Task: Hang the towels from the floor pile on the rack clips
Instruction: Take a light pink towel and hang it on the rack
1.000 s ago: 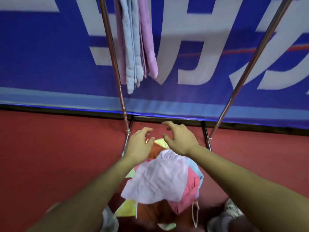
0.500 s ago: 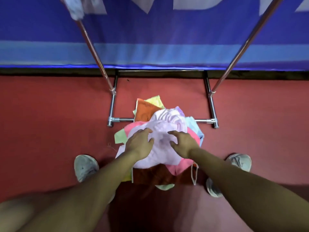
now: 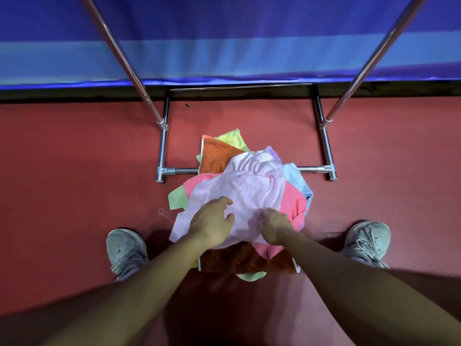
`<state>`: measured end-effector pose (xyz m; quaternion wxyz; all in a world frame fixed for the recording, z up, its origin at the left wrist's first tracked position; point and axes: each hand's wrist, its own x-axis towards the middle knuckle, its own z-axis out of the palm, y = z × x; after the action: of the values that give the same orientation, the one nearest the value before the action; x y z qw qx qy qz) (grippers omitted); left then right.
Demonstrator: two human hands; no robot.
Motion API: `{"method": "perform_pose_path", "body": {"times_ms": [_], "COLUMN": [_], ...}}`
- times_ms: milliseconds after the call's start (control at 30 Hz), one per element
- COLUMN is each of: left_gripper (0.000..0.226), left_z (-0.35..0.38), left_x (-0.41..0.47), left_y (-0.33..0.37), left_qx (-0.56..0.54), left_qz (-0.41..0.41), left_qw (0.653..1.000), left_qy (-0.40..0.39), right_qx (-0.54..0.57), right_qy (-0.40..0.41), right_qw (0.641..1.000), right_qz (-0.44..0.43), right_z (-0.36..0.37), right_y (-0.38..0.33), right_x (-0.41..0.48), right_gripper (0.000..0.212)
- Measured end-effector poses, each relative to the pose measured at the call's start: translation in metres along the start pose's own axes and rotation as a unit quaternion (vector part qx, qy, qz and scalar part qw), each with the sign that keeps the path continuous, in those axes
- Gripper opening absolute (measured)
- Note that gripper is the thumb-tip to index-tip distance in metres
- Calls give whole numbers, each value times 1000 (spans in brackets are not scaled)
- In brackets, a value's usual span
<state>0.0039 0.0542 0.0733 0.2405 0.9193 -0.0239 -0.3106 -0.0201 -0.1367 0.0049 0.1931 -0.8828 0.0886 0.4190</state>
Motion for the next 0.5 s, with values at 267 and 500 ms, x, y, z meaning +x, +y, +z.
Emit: {"method": "perform_pose_path", "body": {"times_ms": [267,500], "left_gripper": [38,59], "left_z": [-24,-59], "left_x": [-14,-51], "left_y": [5,32], "left_qx": [1,-30], "left_qz": [6,62], "left_qw": [1000,996], "left_qy": [-2,59], "right_qx": [195,363], "right_qy": [90,104], "right_qw": [975,905], "right_qz": [-52,-198], "right_z": [-46,-147], "right_y": [-18,-65], "right_x": [-36,-127], "right_gripper": [32,30]}}
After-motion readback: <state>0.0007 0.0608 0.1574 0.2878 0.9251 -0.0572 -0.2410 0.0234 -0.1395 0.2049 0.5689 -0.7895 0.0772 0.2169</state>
